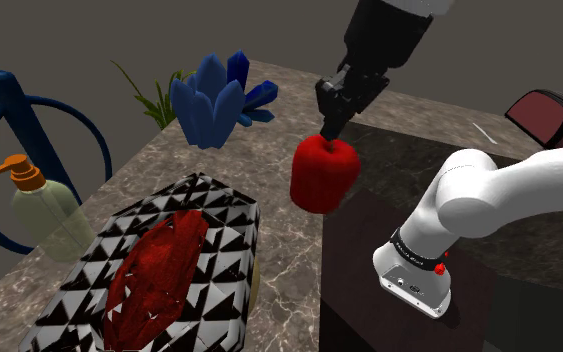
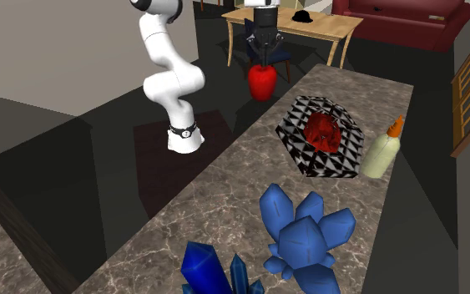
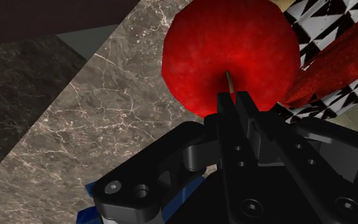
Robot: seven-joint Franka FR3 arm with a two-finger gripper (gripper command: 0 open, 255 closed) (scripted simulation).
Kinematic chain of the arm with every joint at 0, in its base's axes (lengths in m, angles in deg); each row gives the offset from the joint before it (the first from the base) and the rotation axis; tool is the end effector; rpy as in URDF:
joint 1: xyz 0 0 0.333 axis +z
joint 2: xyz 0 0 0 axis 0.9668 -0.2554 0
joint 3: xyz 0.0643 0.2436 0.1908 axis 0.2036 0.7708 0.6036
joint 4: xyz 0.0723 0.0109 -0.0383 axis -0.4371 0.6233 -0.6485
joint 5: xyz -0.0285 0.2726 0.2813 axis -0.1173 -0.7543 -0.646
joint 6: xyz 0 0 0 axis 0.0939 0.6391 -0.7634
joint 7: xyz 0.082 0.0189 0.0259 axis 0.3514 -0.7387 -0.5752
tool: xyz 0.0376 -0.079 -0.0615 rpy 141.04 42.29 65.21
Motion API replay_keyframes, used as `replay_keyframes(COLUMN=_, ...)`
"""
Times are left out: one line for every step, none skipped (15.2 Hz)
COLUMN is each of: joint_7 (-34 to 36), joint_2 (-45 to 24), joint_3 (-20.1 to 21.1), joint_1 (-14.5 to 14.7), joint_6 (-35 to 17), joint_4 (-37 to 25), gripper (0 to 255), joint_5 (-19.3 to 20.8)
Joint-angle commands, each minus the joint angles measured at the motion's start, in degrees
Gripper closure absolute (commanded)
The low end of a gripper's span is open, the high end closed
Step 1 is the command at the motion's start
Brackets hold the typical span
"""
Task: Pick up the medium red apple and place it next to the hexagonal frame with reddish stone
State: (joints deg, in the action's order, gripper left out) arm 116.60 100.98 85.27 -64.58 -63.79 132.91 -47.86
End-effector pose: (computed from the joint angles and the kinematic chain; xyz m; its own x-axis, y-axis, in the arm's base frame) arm 0.1855 0.2946 0.6178 0.9816 -0.0965 0.1651 -0.0982 -0.9952 0.0022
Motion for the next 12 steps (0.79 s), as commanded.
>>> replay_keyframes(joint_7=2.82, joint_2=-0.14, joint_3=2.44, joint_1=0.43, joint_6=0.89, joint_4=-1.58, gripper=255, joint_5=-1.32)
replay_keyframes(joint_7=4.17, joint_2=-0.20, joint_3=3.65, joint_1=0.62, joint_6=1.24, joint_4=-2.30, gripper=255, joint_5=-1.97)
replay_keyframes(joint_7=5.53, joint_2=-0.31, joint_3=4.87, joint_1=0.76, joint_6=1.57, joint_4=-3.08, gripper=255, joint_5=-2.60)
replay_keyframes(joint_7=6.89, joint_2=-0.48, joint_3=6.12, joint_1=0.86, joint_6=1.90, joint_4=-3.92, gripper=255, joint_5=-3.21)
replay_keyframes(joint_7=8.26, joint_2=-0.69, joint_3=7.39, joint_1=0.92, joint_6=2.20, joint_4=-4.83, gripper=255, joint_5=-3.81)
replay_keyframes(joint_7=9.64, joint_2=-0.96, joint_3=8.69, joint_1=0.91, joint_6=2.49, joint_4=-5.79, gripper=255, joint_5=-4.38)
replay_keyframes(joint_7=11.02, joint_2=-1.28, joint_3=10.02, joint_1=0.87, joint_6=2.77, joint_4=-6.81, gripper=255, joint_5=-4.93)
replay_keyframes(joint_7=12.42, joint_2=-1.64, joint_3=11.37, joint_1=0.76, joint_6=3.03, joint_4=-7.88, gripper=255, joint_5=-5.45)
replay_keyframes(joint_7=13.81, joint_2=-2.04, joint_3=12.76, joint_1=0.58, joint_6=3.29, joint_4=-9.03, gripper=255, joint_5=-5.96)
replay_keyframes(joint_7=15.21, joint_2=-2.48, joint_3=14.18, joint_1=0.34, joint_6=3.53, joint_4=-10.23, gripper=255, joint_5=-6.43)
replay_keyframes(joint_7=16.61, joint_2=-2.96, joint_3=15.65, joint_1=0.02, joint_6=3.77, joint_4=-11.49, gripper=255, joint_5=-6.87)
replay_keyframes(joint_7=18.02, joint_2=-3.48, joint_3=17.16, joint_1=-0.37, joint_6=4.00, joint_4=-12.81, gripper=255, joint_5=-7.29)
